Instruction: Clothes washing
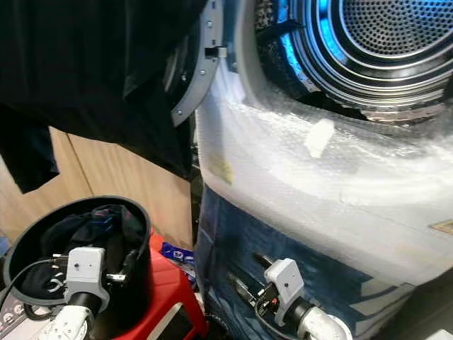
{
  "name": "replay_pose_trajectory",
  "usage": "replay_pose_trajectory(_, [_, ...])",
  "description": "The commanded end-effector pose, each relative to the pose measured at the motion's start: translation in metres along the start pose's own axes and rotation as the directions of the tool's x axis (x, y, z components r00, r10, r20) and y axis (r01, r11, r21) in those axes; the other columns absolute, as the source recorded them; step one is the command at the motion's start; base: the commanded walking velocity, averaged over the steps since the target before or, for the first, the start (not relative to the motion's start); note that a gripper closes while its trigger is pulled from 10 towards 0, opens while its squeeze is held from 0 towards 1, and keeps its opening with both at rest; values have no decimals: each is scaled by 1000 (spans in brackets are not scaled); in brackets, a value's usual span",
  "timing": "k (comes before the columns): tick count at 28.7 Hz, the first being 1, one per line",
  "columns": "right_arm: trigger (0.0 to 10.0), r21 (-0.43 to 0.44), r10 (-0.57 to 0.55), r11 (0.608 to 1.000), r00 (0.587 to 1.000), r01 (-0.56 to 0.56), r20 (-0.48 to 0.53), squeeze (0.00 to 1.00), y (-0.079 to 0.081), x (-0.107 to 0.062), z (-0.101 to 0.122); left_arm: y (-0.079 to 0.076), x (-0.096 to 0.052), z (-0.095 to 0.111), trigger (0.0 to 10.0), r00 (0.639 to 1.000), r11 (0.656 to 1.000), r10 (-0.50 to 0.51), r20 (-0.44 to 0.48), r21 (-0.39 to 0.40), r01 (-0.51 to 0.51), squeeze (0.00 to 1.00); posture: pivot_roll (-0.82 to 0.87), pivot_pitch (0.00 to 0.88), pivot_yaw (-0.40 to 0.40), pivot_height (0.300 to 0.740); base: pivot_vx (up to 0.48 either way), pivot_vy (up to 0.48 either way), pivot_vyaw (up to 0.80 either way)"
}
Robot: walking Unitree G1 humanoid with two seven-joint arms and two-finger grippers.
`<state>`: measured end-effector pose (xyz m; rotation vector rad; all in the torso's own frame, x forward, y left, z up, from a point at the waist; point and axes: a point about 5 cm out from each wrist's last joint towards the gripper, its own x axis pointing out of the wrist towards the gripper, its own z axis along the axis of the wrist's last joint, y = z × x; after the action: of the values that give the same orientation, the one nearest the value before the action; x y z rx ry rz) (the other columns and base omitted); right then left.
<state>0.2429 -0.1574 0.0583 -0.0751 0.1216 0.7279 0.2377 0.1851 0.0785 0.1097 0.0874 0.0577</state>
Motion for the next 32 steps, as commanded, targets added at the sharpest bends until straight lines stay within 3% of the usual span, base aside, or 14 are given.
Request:
replay_pose_trajectory(1, [10000,1,-27,1000,1000,27,0,0,-5,-2,1,-1,0,1,10000,1000,1000,-3,1,11,3,0,50,0,-53,740,0,0,0])
replay_pose_trajectory(7, [10000,13,-91,996,996,90,18,0,-13,-3,2,-1,0,0,10000,1000,1000,-4,-3,23,4,0,51,0,-53,740,0,0,0])
replay_pose_trajectory(11, [10000,59,-224,974,973,220,58,0,-29,-5,7,-6,-4,0,10000,999,999,-37,3,31,37,0,52,0,-52,740,0,0,0])
replay_pose_trajectory(21, [10000,82,-320,946,941,312,112,0,-38,-6,14,-4,-6,1,10000,999,998,-47,10,41,47,0,56,0,-52,740,0,0,0])
replay_pose_trajectory(24, [10000,88,-289,956,946,279,147,0,-35,-9,17,-4,-6,1,10000,998,996,-62,12,68,61,0,56,0,-52,740,0,0,0])
replay_pose_trajectory(28, [10000,33,-187,982,976,185,112,0,-29,-14,15,-6,-9,-1,10000,996,991,-89,9,100,88,0,50,0,-44,740,0,0,0])
replay_pose_trajectory(32, [10000,5,-151,988,986,151,72,0,-28,-18,11,-19,-13,0,10000,978,970,-209,15,133,205,0,49,0,-44,740,0,0,0])
